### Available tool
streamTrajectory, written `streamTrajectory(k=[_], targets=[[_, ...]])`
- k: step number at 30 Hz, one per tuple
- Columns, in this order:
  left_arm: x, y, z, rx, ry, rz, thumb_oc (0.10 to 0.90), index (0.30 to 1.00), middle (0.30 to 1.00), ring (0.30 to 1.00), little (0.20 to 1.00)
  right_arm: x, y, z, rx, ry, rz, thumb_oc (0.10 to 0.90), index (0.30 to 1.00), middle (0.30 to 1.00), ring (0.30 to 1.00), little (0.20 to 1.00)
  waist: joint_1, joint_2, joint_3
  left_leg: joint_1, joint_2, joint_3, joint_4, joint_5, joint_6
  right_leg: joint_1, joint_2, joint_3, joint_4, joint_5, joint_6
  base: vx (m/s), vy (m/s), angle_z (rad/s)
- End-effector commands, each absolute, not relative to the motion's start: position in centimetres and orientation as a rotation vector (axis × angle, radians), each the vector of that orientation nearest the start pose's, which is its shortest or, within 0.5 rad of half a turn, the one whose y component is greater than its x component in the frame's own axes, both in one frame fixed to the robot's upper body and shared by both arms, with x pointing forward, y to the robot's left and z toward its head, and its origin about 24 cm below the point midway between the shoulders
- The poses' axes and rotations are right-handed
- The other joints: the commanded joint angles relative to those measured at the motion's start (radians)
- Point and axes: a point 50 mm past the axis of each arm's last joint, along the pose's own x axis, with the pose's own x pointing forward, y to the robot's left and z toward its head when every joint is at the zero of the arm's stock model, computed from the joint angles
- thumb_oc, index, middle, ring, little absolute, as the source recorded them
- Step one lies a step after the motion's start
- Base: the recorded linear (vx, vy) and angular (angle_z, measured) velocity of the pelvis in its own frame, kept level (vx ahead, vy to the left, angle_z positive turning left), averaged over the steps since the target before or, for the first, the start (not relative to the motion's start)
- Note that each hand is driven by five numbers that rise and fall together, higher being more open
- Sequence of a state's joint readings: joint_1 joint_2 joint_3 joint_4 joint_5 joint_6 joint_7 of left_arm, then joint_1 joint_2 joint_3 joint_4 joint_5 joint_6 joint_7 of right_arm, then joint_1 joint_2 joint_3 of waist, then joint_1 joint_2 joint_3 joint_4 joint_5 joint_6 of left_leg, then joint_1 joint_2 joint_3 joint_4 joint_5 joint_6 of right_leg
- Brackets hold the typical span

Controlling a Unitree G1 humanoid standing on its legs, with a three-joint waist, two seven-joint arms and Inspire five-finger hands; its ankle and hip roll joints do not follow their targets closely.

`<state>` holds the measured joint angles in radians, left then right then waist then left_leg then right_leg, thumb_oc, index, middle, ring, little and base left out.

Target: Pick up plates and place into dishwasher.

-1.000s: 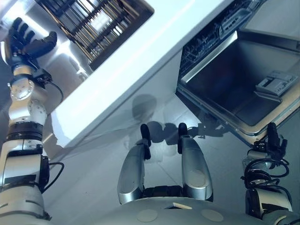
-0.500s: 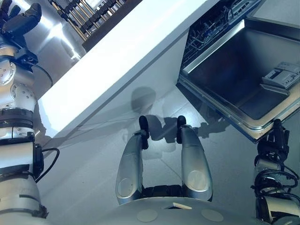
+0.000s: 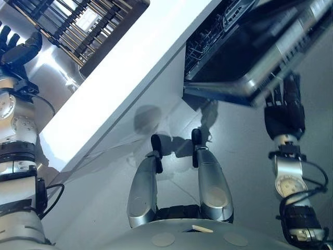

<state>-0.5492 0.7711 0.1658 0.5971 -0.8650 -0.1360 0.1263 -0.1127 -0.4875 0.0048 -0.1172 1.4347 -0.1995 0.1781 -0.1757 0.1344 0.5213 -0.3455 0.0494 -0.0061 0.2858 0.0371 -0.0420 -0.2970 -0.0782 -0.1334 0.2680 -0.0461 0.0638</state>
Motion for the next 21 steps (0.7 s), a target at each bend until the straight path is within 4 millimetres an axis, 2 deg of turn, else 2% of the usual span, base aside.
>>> streamTrajectory(k=[1,4,6,7,12,21], targets=[[30.2,35.9,20.4,-0.198,-0.513,0.426,0.800,0.900,0.900,0.900,0.900,26.4,-16.1,26.7,0.678,-0.881,0.706,0.800,0.900,0.900,0.900,0.900,0.032,-0.055,-0.169,0.174,-0.103,0.097,-0.150,-0.104,0.032,0.067,0.054,0.037,0.032,-0.084,0.009,0.15,0.173,0.56],[29.4,36.3,18.7,-0.207,-0.488,0.429,0.800,0.900,0.900,0.900,0.900,27.0,-18.0,24.5,0.717,-0.798,0.530,0.800,0.900,0.900,0.900,0.900,0.028,-0.056,-0.215,0.236,-0.104,0.105,-0.220,-0.092,0.038,0.115,0.058,0.039,-0.025,-0.069,0.023,0.14,0.158,0.55],[29.2,36.3,18.4,-0.203,-0.482,0.427,0.800,0.900,0.900,0.900,0.900,27.2,-18.4,23.8,0.726,-0.779,0.494,0.800,0.900,0.900,0.900,0.900,0.028,-0.057,-0.223,0.248,-0.105,0.105,-0.234,-0.088,0.039,0.126,0.059,0.038,-0.036,-0.066,0.025,0.08,0.077,-0.10],[29.0,36.0,17.7,-0.190,-0.468,0.422,0.800,0.900,0.900,0.900,0.900,27.4,-19.2,22.5,0.735,-0.743,0.406,0.800,0.900,0.900,0.900,0.900,0.030,-0.059,-0.238,0.273,-0.105,0.106,-0.256,-0.084,0.042,0.147,0.060,0.037,-0.057,-0.059,0.030,0.09,0.084,0.10],[28.3,36.0,16.7,-0.175,-0.445,0.430,0.800,0.900,0.900,0.900,0.900,27.4,-21.2,19.8,0.726,-0.699,0.203,0.800,0.900,0.900,0.900,0.900,0.034,-0.065,-0.267,0.308,-0.107,0.108,-0.284,-0.078,0.047,0.177,0.061,0.029,-0.082,-0.050,0.035,0.07,0.056,0.10],[27.3,36.5,15.4,-0.176,-0.405,0.460,0.800,0.900,0.900,0.900,0.900,26.2,-26.1,17.1,0.369,-0.684,-0.309,0.800,0.900,0.900,0.900,0.900,0.035,-0.073,-0.314,0.356,-0.113,0.108,-0.317,-0.074,0.050,0.219,0.066,0.017,-0.109,-0.045,0.042,0.03,0.021,-0.02]])
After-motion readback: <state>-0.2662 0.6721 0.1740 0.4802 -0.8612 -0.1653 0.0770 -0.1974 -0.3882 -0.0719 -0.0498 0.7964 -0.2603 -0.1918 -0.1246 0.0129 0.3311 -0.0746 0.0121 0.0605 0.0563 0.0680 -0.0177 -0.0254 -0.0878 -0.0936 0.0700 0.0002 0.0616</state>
